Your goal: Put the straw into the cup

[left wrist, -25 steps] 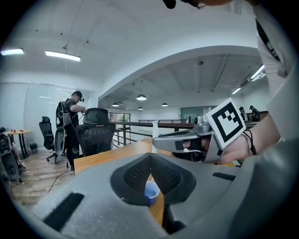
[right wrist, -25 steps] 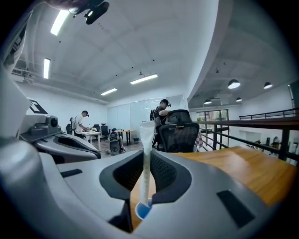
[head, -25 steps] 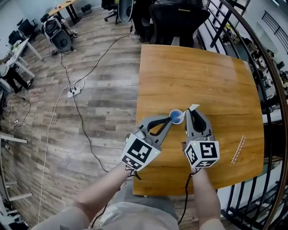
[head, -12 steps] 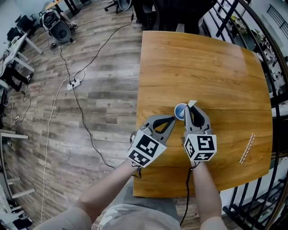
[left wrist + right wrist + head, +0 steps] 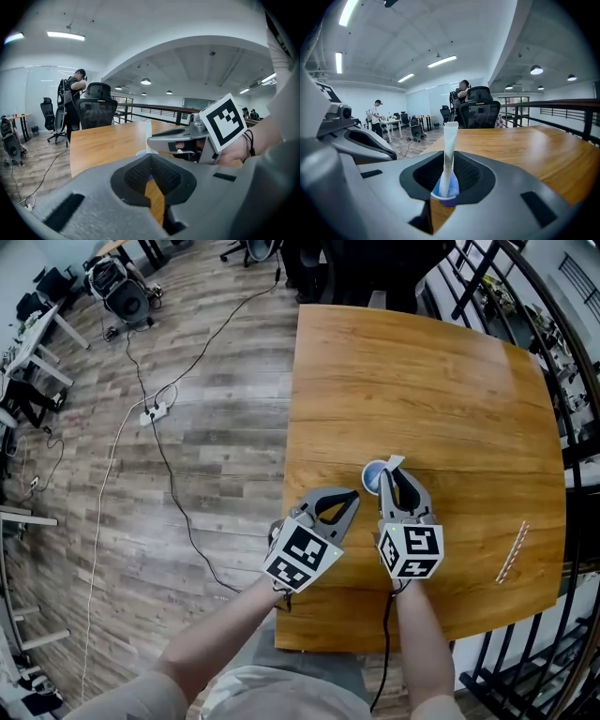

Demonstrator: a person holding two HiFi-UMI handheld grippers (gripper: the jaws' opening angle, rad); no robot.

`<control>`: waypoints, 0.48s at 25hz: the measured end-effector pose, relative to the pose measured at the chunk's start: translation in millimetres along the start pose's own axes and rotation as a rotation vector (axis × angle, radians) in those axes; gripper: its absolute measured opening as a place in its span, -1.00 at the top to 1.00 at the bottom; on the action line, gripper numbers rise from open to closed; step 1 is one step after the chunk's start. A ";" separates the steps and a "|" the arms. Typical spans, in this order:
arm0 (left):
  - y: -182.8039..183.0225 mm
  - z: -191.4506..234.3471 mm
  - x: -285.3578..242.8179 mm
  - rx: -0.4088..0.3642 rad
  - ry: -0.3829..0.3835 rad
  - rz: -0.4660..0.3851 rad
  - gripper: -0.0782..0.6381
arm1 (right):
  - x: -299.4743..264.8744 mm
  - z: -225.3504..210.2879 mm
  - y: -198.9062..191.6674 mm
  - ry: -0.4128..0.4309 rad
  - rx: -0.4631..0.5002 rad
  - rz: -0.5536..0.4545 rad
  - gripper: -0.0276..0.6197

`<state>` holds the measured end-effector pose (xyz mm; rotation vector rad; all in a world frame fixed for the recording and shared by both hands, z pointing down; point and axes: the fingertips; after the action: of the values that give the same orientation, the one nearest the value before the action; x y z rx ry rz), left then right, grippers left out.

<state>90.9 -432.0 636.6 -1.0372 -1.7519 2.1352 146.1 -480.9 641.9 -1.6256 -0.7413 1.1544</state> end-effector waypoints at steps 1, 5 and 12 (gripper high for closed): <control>2.9 -0.7 1.0 -0.001 0.001 -0.004 0.74 | 3.1 -0.5 2.3 -0.003 -0.003 -0.003 0.75; 19.5 0.0 10.9 0.001 0.006 -0.025 0.75 | 14.8 3.1 19.6 -0.005 -0.005 -0.018 0.75; 69.7 0.1 46.4 -0.004 0.029 -0.089 0.75 | 48.2 25.0 74.4 0.033 0.042 -0.064 0.75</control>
<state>75.9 -426.2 554.4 -0.9676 -1.7552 2.0542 136.5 -455.5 553.9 -1.5716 -0.7382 1.0878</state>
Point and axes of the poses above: the fingertips, and each gripper's own axes: x backward along the fingers, z to its left, y out of its top, and after that the axes turned 2 degrees about y, right-handed
